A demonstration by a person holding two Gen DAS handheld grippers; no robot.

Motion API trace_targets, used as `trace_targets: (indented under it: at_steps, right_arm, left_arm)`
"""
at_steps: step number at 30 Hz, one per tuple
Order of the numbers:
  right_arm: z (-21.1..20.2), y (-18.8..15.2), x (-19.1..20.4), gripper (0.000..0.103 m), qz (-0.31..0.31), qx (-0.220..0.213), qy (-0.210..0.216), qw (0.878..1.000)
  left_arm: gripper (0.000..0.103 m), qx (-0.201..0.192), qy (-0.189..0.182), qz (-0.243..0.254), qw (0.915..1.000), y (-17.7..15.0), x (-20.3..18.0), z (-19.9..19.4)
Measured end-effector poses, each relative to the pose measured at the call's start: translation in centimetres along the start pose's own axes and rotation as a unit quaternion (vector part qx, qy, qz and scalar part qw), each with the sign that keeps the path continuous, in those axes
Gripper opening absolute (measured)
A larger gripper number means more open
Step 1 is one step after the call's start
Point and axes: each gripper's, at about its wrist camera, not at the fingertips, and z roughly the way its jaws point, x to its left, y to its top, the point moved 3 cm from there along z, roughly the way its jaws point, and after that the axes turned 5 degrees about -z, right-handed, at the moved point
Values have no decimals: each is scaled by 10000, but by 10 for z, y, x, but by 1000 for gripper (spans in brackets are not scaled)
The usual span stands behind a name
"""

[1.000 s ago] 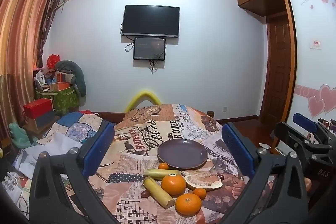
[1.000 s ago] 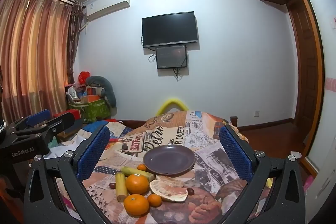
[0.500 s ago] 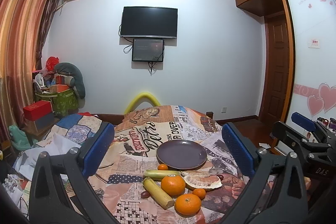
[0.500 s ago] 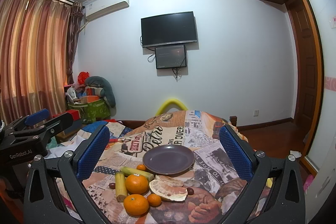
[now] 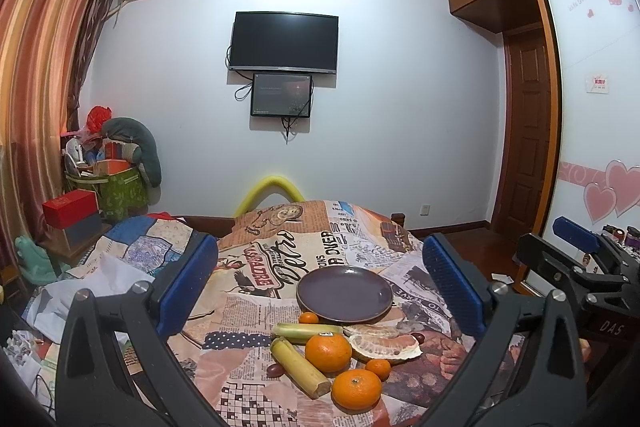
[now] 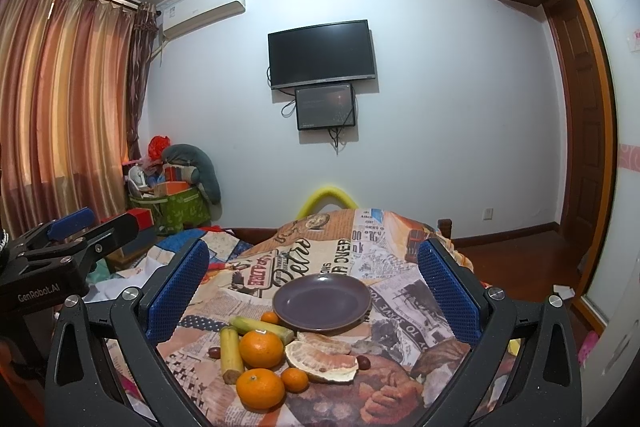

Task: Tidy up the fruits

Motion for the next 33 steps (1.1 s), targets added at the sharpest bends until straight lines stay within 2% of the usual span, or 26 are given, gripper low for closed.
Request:
trace_targets:
  at_steps: [33]
  right_arm:
    - [0,1,0,103,3,7,2,10000]
  left_arm:
    - [103,38,-35,-71,10000,-1,7,1]
